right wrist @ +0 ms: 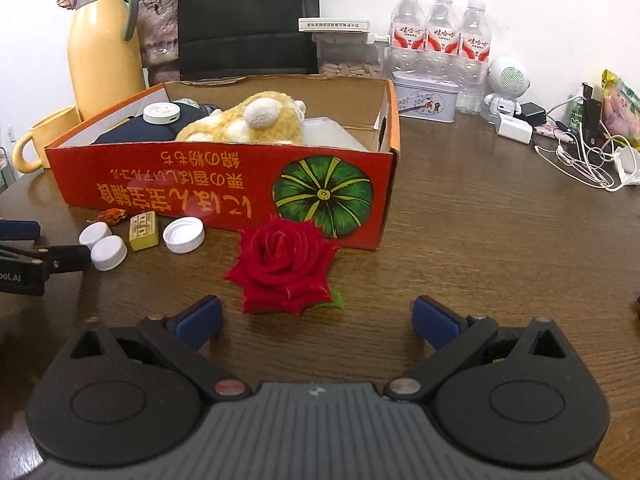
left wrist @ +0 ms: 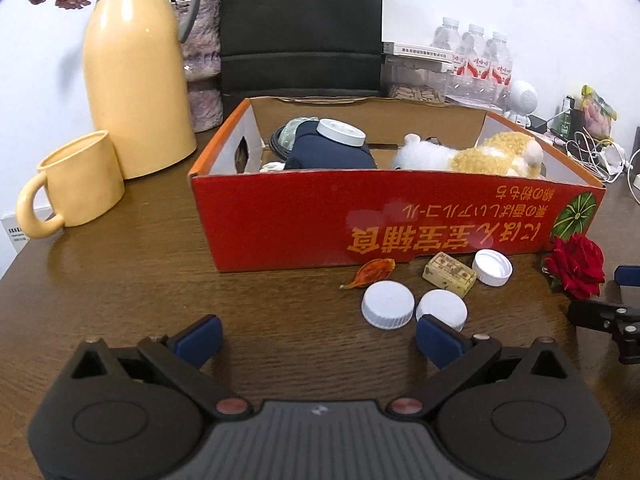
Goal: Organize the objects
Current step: 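Grasp the red rose with the right gripper while the left grasps a white round cap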
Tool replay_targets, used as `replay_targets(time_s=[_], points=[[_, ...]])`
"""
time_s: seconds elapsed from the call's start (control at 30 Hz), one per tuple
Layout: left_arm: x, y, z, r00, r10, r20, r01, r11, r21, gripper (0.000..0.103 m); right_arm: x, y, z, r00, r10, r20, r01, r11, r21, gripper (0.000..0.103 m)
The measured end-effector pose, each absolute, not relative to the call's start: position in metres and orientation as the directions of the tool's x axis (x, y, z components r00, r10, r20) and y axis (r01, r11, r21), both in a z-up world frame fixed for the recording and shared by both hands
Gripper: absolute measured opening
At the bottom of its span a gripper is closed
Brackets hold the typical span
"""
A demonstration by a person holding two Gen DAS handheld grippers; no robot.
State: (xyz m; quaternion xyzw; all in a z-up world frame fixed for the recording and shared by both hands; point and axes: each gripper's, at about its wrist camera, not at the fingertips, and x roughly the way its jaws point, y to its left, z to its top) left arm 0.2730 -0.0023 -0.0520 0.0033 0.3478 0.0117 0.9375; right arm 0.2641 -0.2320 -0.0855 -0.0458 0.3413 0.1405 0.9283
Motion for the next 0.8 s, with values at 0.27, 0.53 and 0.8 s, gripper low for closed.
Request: replay_targets(time_s=[0.27,0.53,0.8], points=[[0.279,-0.012,-0.051,0.762,0.013,-0.647,-0.003,1.0,0.017,0.097,0.274,-0.22,-0.086,0.731,0.22,-0.646,-0.28,0.96,0.01,0.103],[0.273,-0.023,-0.046,0.796,-0.028,-0.605,0.042,0.999,0.009,0.03,0.273,-0.213,-0.084,0.727,0.252,-0.638,-0.304,0.952,0.03,0.099],[0.268,-0.022,-0.046,0.796,-0.042,-0.603,0.055,0.998,0.004,0.026,0.257,-0.218,-0.073,0.765,0.348,-0.542,-0.366,0.927,0.08,0.039]])
